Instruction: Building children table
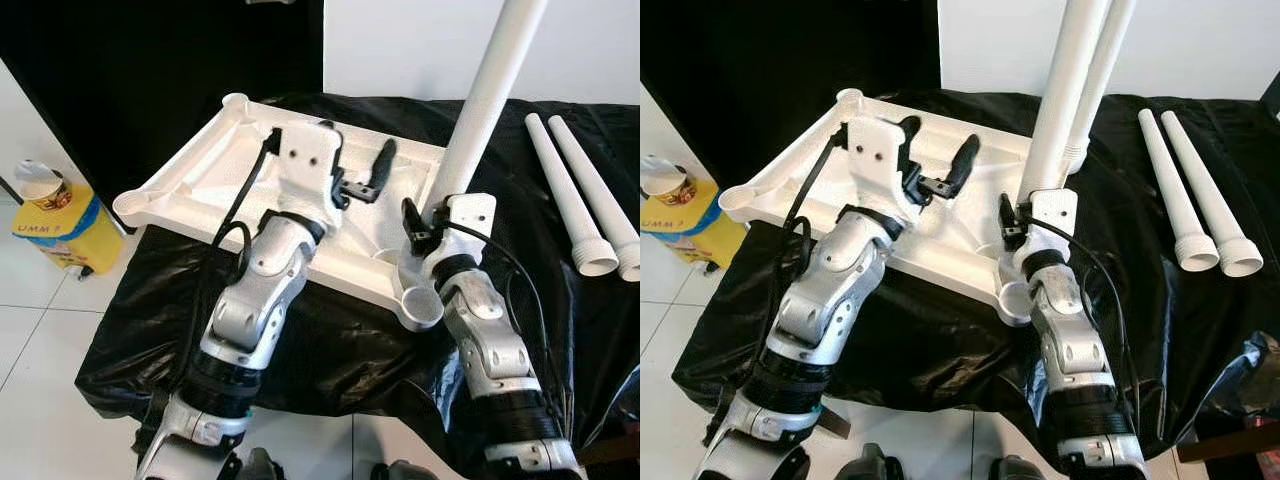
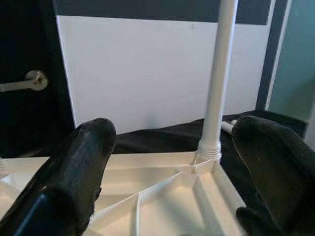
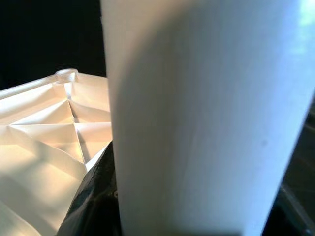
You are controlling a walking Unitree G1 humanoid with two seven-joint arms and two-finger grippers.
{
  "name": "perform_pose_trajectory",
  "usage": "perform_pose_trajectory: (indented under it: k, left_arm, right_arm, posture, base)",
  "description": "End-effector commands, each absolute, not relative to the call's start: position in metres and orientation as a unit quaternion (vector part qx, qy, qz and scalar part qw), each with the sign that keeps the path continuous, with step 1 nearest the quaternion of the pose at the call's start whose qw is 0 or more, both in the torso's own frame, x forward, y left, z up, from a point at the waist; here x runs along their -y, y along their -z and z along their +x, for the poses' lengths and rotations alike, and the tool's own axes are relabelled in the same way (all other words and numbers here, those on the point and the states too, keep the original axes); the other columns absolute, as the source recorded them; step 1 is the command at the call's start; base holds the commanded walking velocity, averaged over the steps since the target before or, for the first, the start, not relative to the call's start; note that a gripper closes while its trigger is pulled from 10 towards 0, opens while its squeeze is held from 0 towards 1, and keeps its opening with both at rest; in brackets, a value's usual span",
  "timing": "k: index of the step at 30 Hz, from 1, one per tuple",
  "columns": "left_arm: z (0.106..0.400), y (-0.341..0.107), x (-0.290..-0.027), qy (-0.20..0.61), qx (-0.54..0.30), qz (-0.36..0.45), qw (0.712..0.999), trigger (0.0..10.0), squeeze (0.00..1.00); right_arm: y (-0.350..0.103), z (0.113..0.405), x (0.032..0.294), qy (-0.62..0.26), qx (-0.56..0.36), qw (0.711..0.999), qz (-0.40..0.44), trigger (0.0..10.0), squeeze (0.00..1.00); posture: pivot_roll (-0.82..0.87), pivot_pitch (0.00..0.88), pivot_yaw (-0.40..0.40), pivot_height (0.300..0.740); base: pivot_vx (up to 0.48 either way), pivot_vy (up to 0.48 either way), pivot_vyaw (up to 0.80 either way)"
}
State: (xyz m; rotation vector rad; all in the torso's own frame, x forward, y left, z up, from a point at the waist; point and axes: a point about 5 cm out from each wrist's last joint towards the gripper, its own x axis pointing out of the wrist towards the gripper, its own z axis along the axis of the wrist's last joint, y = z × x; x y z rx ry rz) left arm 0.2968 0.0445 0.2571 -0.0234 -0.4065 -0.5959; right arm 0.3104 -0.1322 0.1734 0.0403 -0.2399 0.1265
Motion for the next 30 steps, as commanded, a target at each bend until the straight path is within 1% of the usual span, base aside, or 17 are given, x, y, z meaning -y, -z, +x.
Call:
perform_pose_trajectory:
  k: [1,6,8,12,15,21,24,30]
  left_arm:
    - [0.287,-0.251,-0.043,0.363,0.199,0.01,0.91,10.0,0.0]
    - [0.277,-0.234,-0.052,0.401,0.173,0.014,0.899,10.0,0.0]
    - [0.27,-0.227,-0.052,0.433,0.155,0.009,0.888,10.0,0.0]
    - [0.264,-0.222,-0.053,0.455,0.145,0.01,0.879,10.0,0.0]
    - [0.252,-0.213,-0.053,0.496,0.128,0.023,0.859,10.0,0.0]
    - [0.246,-0.206,-0.054,0.517,0.113,0.032,0.848,10.0,0.0]
    - [0.239,-0.197,-0.054,0.539,0.091,0.037,0.837,10.0,0.0]
    - [0.234,-0.192,-0.056,0.545,0.077,0.036,0.834,10.0,0.0]
  right_arm:
    - [-0.174,0.303,0.131,-0.076,0.128,0.989,0.025,10.0,0.0]
    - [-0.168,0.289,0.135,-0.085,0.122,0.989,0.023,10.0,0.0]
    - [-0.166,0.284,0.136,-0.088,0.122,0.988,0.023,10.0,0.0]
    - [-0.165,0.28,0.137,-0.094,0.121,0.988,0.019,10.0,0.0]
    - [-0.162,0.272,0.137,-0.103,0.116,0.988,0.017,10.0,0.0]
    - [-0.16,0.267,0.137,-0.108,0.113,0.988,0.019,10.0,0.0]
    - [-0.157,0.26,0.136,-0.117,0.108,0.987,0.017,10.0,0.0]
    - [-0.152,0.256,0.136,-0.122,0.102,0.987,0.016,10.0,0.0]
  posture:
    - [0.02,0.087,-0.026,0.74]
    - [0.02,0.082,-0.024,0.74]
    - [0.01,0.081,-0.024,0.74]
    - [0.02,0.08,-0.023,0.74]
    - [0.01,0.079,-0.022,0.74]
    - [0.01,0.075,-0.021,0.74]
    - [0.01,0.072,-0.019,0.74]
    - [0.01,0.069,-0.016,0.74]
  base:
    - [0.0,0.0,0.0]
    - [0.0,0.0,0.0]
    - [0.0,0.0,0.0]
    - [0.0,0.0,0.0]
    - [0.0,0.0,0.0]
    - [0.0,0.0,0.0]
    - [0.0,0.0,0.0]
    - [0.0,0.0,0.0]
